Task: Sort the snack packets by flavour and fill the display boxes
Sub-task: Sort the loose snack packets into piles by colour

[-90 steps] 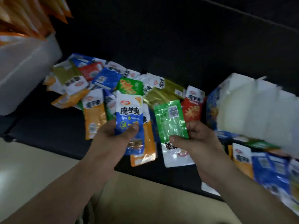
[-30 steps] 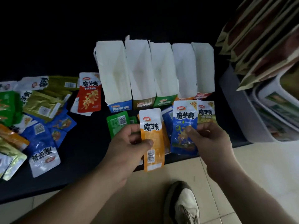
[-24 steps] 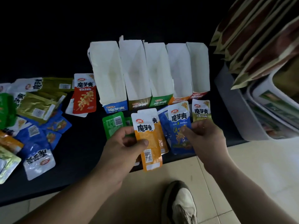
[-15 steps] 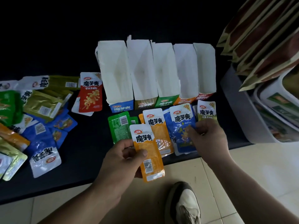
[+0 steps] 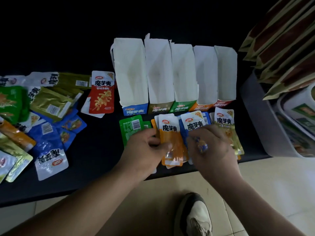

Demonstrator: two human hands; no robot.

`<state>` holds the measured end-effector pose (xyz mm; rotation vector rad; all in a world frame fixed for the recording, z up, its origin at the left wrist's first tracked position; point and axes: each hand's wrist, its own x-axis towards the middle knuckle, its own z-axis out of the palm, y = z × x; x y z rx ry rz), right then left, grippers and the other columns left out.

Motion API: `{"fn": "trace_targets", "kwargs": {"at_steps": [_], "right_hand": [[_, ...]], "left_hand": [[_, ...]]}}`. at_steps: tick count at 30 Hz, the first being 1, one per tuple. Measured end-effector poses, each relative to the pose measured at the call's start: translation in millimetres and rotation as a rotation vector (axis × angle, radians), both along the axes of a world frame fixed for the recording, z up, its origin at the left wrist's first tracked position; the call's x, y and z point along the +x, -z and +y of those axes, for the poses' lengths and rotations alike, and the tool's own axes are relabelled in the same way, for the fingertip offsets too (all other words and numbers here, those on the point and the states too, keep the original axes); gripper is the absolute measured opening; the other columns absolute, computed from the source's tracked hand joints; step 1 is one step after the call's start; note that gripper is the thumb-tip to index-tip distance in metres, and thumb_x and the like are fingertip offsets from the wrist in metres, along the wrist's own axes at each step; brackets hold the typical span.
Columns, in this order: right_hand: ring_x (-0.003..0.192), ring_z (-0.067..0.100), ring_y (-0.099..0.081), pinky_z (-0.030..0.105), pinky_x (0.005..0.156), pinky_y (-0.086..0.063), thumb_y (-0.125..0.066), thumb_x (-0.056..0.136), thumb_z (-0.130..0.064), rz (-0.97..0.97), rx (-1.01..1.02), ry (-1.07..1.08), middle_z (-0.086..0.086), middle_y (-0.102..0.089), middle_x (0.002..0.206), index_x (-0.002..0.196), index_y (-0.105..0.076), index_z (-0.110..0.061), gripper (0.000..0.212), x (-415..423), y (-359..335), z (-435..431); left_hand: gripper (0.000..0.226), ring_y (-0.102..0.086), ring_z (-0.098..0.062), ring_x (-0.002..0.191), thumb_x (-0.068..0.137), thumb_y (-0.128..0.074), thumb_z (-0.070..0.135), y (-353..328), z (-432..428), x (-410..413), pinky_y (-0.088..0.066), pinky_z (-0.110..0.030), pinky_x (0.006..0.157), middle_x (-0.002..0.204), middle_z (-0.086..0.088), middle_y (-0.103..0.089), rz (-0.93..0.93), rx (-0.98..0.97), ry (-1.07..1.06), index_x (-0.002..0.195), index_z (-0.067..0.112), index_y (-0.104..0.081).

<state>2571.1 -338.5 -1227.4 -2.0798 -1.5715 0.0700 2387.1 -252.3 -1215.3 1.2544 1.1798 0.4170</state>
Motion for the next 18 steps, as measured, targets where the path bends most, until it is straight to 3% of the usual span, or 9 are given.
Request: {"fn": "trace_targets", "kwargs": {"at_steps": [2, 4, 7, 11, 18], "right_hand": [[0.1, 0.02, -0.066, 0.038, 0.076, -0.059, -0.064, 0.096, -0.028, -0.006, -0.062, -0.13, -0.001, -0.069, 0.11, 0.106, -0.075, -0.016, 0.019, -13.5, 0.3, 0.5], [0.105, 0.021, -0.066, 0.039, 0.075, -0.06, -0.057, 0.095, -0.036, 0.013, -0.136, -0.224, -0.004, -0.07, 0.117, 0.109, -0.075, -0.02, 0.028, -27.1, 5.6, 1.7], [0.106, 0.024, -0.066, 0.044, 0.067, -0.06, -0.055, 0.093, -0.041, 0.019, -0.21, -0.272, -0.004, -0.067, 0.119, 0.103, -0.073, -0.022, 0.028, -37.7, 14.3, 3.6], [0.103, 0.026, -0.068, 0.043, 0.075, -0.06, -0.057, 0.092, -0.043, 0.026, -0.17, -0.218, 0.0, -0.07, 0.115, 0.105, -0.076, -0.019, 0.033, -40.1, 8.1, 8.6], [0.109, 0.015, -0.069, 0.041, 0.084, -0.06, -0.062, 0.091, -0.045, 0.254, -0.201, -0.209, -0.01, -0.07, 0.118, 0.117, -0.075, -0.023, 0.036, -85.5, -7.1, 34.0]], "left_hand": [[0.03, -0.069, 0.008, 0.087, 0.094, -0.075, 0.016, 3.3, -3.7, -9.8, -0.06, -0.016, 0.07, 0.1, 0.019, -0.071, 0.017, 0.01, 0.048, 0.101, 0.044, -0.066], [0.035, -0.067, 0.01, 0.096, 0.096, -0.072, 0.011, 7.7, -8.0, -19.6, -0.055, -0.009, 0.072, 0.109, 0.018, -0.071, 0.008, -0.009, 0.084, 0.124, 0.03, -0.068], [0.036, -0.071, 0.002, 0.097, 0.095, -0.072, 0.01, 10.5, -12.5, -30.8, -0.06, -0.019, 0.08, 0.105, 0.018, -0.075, 0.007, -0.002, 0.051, 0.123, 0.032, -0.069], [0.03, -0.072, -0.002, 0.093, 0.095, -0.072, 0.012, 15.2, -15.1, -49.1, -0.062, -0.035, 0.086, 0.1, 0.02, -0.074, 0.031, 0.017, -0.023, 0.114, 0.035, -0.069], [0.03, -0.073, -0.006, 0.084, 0.093, -0.075, 0.015, 17.9, -10.6, -96.9, -0.063, -0.034, 0.08, 0.096, 0.015, -0.074, 0.045, 0.03, -0.132, 0.118, 0.03, -0.068]]}}
